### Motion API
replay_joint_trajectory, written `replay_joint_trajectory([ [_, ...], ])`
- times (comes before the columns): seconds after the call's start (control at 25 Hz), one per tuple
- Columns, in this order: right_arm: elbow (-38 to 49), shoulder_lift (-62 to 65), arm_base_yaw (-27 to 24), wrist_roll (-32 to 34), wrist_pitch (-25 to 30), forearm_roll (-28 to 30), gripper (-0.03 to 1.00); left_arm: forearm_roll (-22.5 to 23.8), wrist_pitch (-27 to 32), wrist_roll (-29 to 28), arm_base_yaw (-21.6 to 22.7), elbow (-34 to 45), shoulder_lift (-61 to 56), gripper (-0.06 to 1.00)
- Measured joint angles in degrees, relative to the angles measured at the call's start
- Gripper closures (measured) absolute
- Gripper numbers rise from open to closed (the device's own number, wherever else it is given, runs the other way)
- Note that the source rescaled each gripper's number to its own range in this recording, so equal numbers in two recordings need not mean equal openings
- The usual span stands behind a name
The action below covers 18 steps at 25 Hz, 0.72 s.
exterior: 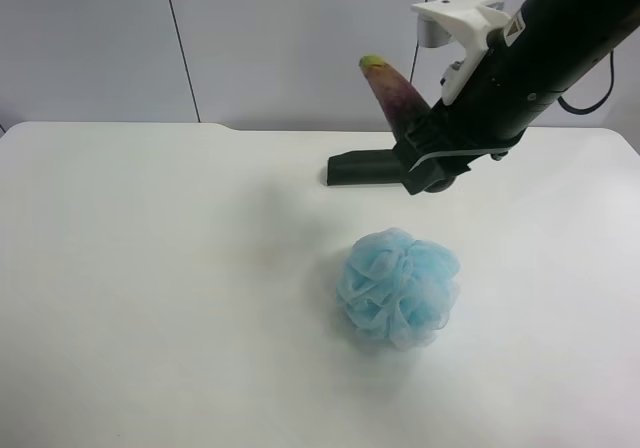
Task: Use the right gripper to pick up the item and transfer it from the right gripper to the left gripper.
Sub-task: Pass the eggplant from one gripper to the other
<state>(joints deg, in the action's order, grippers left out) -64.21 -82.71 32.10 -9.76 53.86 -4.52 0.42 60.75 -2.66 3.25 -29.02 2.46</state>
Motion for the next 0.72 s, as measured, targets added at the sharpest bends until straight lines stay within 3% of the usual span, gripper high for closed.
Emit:
replay_joint_trajectory([
  [0.28,-0.2,0.0,8.2,-5.8,1.1,-0.3,0.96,-6.3,-0.2,8.7,-2.2,0.0,8.2,-0.06],
  [0.72,-0.3,0.0,9.9,-16.5,3.3,-9.4,0.96,-7.5,-1.1,19.0,-17.0,-4.4,16.2,-0.06],
])
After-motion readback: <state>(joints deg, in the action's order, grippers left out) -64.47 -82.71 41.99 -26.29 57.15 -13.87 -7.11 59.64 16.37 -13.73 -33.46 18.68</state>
